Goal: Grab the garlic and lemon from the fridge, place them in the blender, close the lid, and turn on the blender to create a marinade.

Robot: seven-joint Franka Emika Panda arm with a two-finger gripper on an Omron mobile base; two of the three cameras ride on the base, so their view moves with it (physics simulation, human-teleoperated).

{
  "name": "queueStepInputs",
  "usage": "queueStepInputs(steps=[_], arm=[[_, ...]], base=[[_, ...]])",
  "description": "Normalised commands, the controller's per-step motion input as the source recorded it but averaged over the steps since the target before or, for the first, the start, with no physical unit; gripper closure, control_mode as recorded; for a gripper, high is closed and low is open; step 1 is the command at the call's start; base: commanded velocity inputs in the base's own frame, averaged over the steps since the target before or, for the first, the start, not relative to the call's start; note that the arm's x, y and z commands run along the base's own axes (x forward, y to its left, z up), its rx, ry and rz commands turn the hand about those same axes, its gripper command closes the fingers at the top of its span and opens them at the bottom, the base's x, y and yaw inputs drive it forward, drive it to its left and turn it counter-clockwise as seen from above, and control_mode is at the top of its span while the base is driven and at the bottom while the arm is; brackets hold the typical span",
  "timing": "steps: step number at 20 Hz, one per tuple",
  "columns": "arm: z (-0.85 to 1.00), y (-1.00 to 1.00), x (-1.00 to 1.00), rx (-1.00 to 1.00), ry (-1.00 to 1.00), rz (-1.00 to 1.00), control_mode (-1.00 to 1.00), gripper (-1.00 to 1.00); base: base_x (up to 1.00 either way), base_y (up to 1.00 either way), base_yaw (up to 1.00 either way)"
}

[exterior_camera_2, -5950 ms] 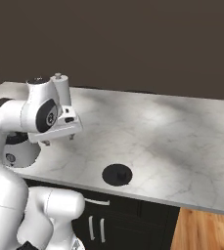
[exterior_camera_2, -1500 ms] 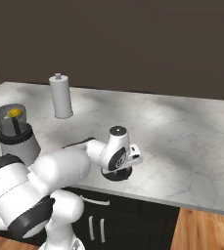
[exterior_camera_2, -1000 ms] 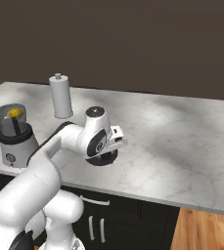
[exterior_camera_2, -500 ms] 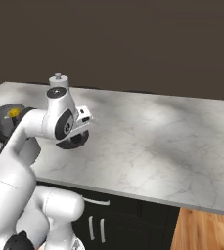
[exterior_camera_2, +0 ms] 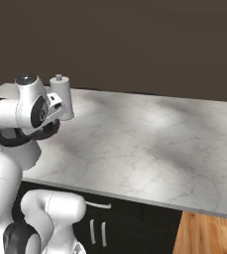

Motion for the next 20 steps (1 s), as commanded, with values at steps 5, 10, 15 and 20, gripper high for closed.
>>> queueStepInputs(steps=[5, 10, 15, 20], arm=[[0.50, 0.89, 0.02, 0.00, 0.00, 0.18, -1.00, 1.00], [0.35, 0.95, 0.16, 0.00, 0.00, 0.05, -1.00, 1.00], [0.01, 0.91, 0.64, 0.00, 0.03, 0.00, -1.00, 1.00], [-0.23, 0.57, 0.98, 0.00, 0.14, 0.00, -1.00, 1.00]], base=[[0.00, 0.00, 0.00], [0.00, 0.00, 0.00], [0.00, 0.00, 0.00], [0.00, 0.00, 0.00]])
